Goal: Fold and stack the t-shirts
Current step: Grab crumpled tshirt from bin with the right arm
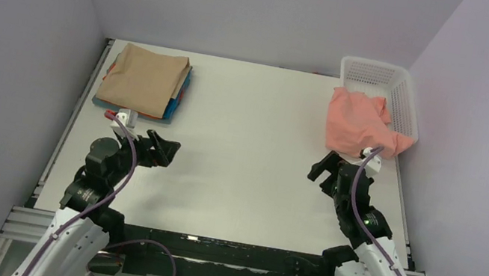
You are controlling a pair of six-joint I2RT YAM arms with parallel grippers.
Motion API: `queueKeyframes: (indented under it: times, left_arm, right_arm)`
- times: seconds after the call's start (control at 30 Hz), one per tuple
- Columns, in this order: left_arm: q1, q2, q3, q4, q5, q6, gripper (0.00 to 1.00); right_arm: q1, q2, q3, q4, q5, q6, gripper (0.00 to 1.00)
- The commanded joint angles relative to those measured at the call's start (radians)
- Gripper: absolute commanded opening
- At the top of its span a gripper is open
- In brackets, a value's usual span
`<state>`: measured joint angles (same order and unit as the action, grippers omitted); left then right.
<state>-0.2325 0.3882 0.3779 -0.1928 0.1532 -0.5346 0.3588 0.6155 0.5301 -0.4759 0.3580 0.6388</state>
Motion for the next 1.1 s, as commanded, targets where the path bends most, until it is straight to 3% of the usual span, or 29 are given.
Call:
queueKeyframes:
  times: [0.0,0.23,0.43,0.7,0.8,0.97,1.07]
  left_arm:
    - [-0.002,0.009,0.004,0.034,0.020,0.014,0.99]
    - [-0.002,0.008,0.003,0.032,0.016,0.015,0.99]
    - [-0.002,0.008,0.008,0.024,0.007,0.019,0.99]
    - [-0.002,0.009,0.005,0.025,-0.001,0.022,1.00]
    - [-0.002,0.013,0.004,0.027,-0.003,0.022,0.99]
    - [-0.002,0.017,0.003,0.027,0.000,0.024,0.99]
    - [-0.002,0.013,0.006,0.021,-0.008,0.025,1.00]
  right_arm:
    - [-0.001,0.038,0.051,0.065,0.045,0.000,1.00]
    - [-0.014,0.300,0.203,0.016,0.211,0.021,1.00]
    - [-0.202,0.563,0.370,-0.015,0.123,-0.069,1.00]
    - [-0.331,0.746,0.407,0.254,0.050,-0.308,1.00]
    - [-0.336,0.770,0.356,0.431,-0.028,-0.387,1.00]
    - [-0.348,0.827,0.301,0.686,-0.089,-0.408,1.00]
    - [-0.354,0.884,0.333,0.679,-0.057,-0.391,1.00]
